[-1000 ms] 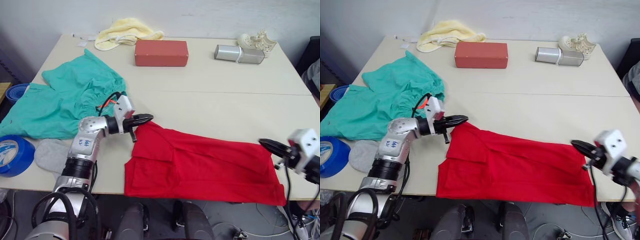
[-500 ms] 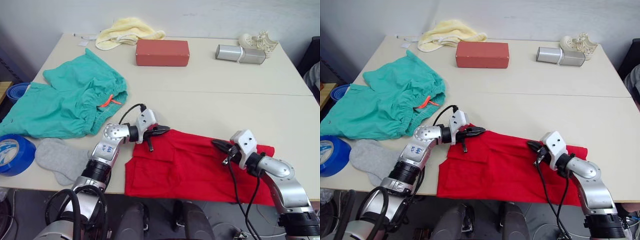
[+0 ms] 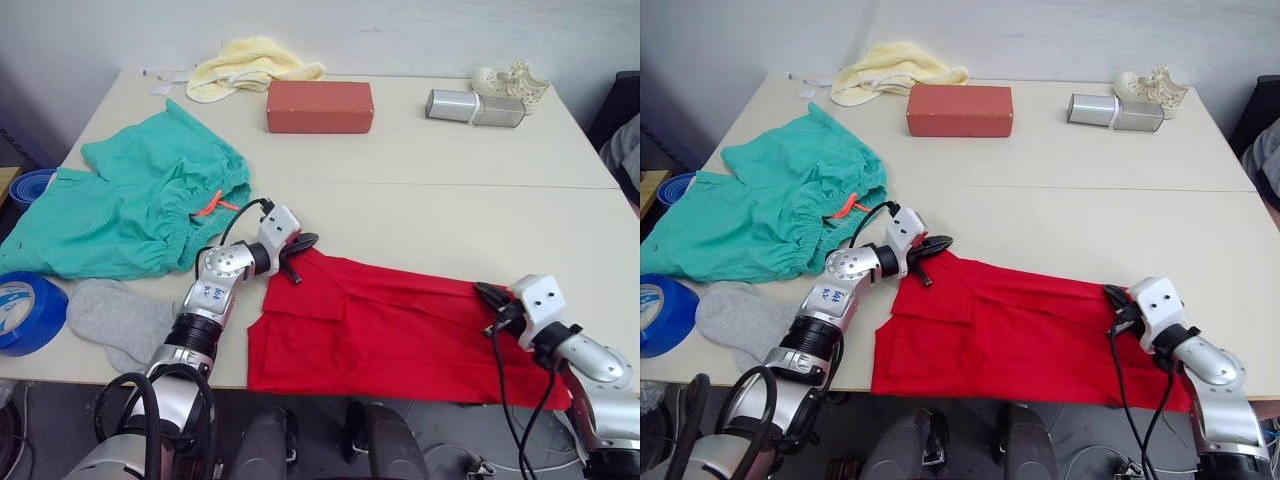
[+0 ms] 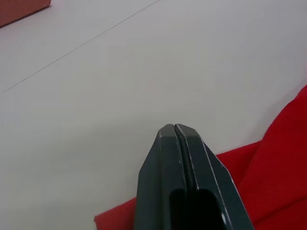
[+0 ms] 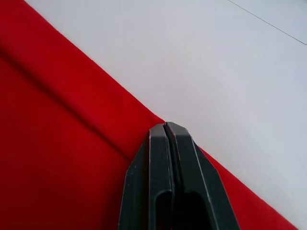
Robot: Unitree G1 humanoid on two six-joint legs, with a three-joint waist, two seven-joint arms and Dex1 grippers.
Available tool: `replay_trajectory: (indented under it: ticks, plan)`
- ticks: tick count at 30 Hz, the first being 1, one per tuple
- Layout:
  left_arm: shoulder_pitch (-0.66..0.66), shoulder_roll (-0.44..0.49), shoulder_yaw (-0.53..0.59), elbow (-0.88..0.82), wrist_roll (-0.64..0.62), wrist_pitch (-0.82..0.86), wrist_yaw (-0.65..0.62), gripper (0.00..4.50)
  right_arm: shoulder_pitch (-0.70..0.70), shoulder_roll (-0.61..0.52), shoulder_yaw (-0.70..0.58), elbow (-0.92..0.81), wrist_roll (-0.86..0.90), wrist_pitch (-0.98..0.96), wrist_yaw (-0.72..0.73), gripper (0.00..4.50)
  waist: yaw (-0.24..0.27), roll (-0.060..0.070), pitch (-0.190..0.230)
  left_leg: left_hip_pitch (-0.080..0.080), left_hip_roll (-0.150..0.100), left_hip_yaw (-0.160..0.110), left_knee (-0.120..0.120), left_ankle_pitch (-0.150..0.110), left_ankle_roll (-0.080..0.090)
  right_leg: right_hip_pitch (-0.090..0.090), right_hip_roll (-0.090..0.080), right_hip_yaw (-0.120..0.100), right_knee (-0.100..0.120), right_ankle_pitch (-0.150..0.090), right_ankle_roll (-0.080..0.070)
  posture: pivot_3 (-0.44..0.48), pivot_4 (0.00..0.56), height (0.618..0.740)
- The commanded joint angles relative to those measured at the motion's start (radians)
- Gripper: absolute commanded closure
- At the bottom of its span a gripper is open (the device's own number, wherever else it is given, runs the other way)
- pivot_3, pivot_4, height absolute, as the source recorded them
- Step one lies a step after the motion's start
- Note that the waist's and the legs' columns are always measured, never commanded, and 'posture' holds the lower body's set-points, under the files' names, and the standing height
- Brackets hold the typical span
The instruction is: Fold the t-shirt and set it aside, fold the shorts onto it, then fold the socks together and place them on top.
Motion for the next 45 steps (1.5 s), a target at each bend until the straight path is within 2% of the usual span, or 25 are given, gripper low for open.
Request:
replay_trajectory:
  ticks: [1, 6, 8, 11, 18, 22, 28, 33, 37, 40, 45]
  plan:
    - [0.014, 0.025, 0.038, -0.007, -0.024, -0.037, -0.025, 4.50, 0.017, -0.024, -0.065, -0.001, 0.009, -0.021, -0.016, 4.48, -0.001, 0.000, 0.000, 0.000, 0.000, 0.000, 0.000, 0.000, 0.000, 0.000, 0.000, 0.000, 0.000, 0.000, 0.000, 0.000, 0.150, 0.740]
    - [0.037, 0.021, 0.072, -0.084, -0.108, -0.087, -0.126, 4.50, -0.006, -0.018, -0.066, -0.116, 0.076, 0.003, 0.020, 4.48, -0.013, 0.000, 0.000, 0.000, 0.000, 0.000, -0.002, 0.001, -0.001, -0.001, 0.000, 0.000, 0.000, 0.000, 0.000, 0.000, 0.150, 0.740]
    - [0.054, 0.014, 0.074, -0.137, -0.154, -0.079, -0.180, 4.50, -0.023, -0.012, -0.022, -0.180, 0.101, 0.028, 0.047, 4.48, -0.016, 0.000, 0.000, 0.000, 0.000, 0.000, -0.003, 0.001, -0.001, -0.001, 0.000, 0.000, 0.000, 0.000, 0.000, 0.000, 0.150, 0.740]
    - [0.086, 0.014, 0.043, -0.192, -0.159, -0.065, -0.227, 4.50, -0.047, 0.010, 0.065, -0.258, 0.112, 0.080, 0.067, 4.48, -0.018, 0.000, 0.000, 0.000, 0.000, 0.000, -0.003, 0.001, -0.001, -0.001, 0.000, 0.000, 0.000, 0.000, 0.000, 0.000, 0.150, 0.740]
    - [0.125, 0.010, -0.008, -0.222, -0.114, -0.044, -0.213, 4.50, -0.061, 0.036, 0.216, -0.292, 0.036, 0.189, 0.030, 4.48, -0.013, 0.000, 0.000, -0.001, -0.001, 0.000, -0.004, 0.002, -0.001, -0.002, -0.001, 0.000, -0.001, 0.000, 0.000, 0.000, 0.150, 0.740]
    - [0.139, 0.021, -0.024, -0.226, -0.089, -0.006, -0.202, 4.50, -0.062, 0.035, 0.228, -0.260, -0.003, 0.239, -0.010, 4.48, -0.015, 0.000, 0.000, -0.001, -0.001, 0.000, -0.003, 0.001, 0.000, -0.001, -0.001, 0.000, -0.001, 0.000, 0.000, 0.000, 0.150, 0.740]
    - [0.158, 0.048, -0.031, -0.239, -0.065, 0.048, -0.190, 4.50, 0.045, -0.043, 0.137, -0.275, -0.004, 0.233, 0.025, 4.48, -0.007, 0.000, 0.000, -0.001, -0.001, -0.001, -0.004, 0.001, 0.000, -0.001, -0.001, -0.001, -0.002, 0.000, 0.000, 0.000, 0.150, 0.740]
    - [0.159, 0.050, -0.029, -0.229, -0.062, 0.056, -0.185, 4.50, 0.161, -0.094, 0.005, -0.276, 0.028, 0.203, 0.063, 4.48, 0.007, 0.000, 0.000, 0.000, -0.001, -0.001, -0.004, 0.001, 0.001, 0.000, -0.001, 0.000, -0.003, 0.000, 0.000, 0.000, 0.150, 0.740]
    - [0.167, 0.033, -0.011, -0.256, -0.112, 0.013, -0.222, 4.50, 0.233, -0.085, -0.190, -0.269, 0.187, 0.111, 0.181, 4.48, 0.008, 0.000, 0.000, 0.000, -0.001, -0.001, -0.006, 0.001, 0.001, 0.000, -0.001, 0.000, -0.003, 0.000, 0.000, 0.000, 0.150, 0.740]
    - [0.175, 0.023, 0.011, -0.292, -0.169, -0.044, -0.272, 4.50, 0.312, -0.123, -0.304, -0.267, 0.260, 0.088, 0.302, 3.93, 0.008, 0.000, 0.000, 0.000, -0.001, 0.000, -0.007, 0.001, 0.001, 0.000, 0.000, 0.000, -0.005, 0.000, 0.000, 0.000, 0.150, 0.740]
    - [0.184, 0.025, 0.032, -0.370, -0.268, -0.052, -0.358, 4.50, 0.415, -0.192, -0.375, -0.263, 0.245, 0.082, 0.421, 2.25, 0.006, 0.000, 0.000, 0.001, -0.001, 0.000, -0.007, 0.000, 0.002, 0.000, 0.000, 0.000, -0.005, 0.000, 0.000, 0.000, 0.150, 0.740]
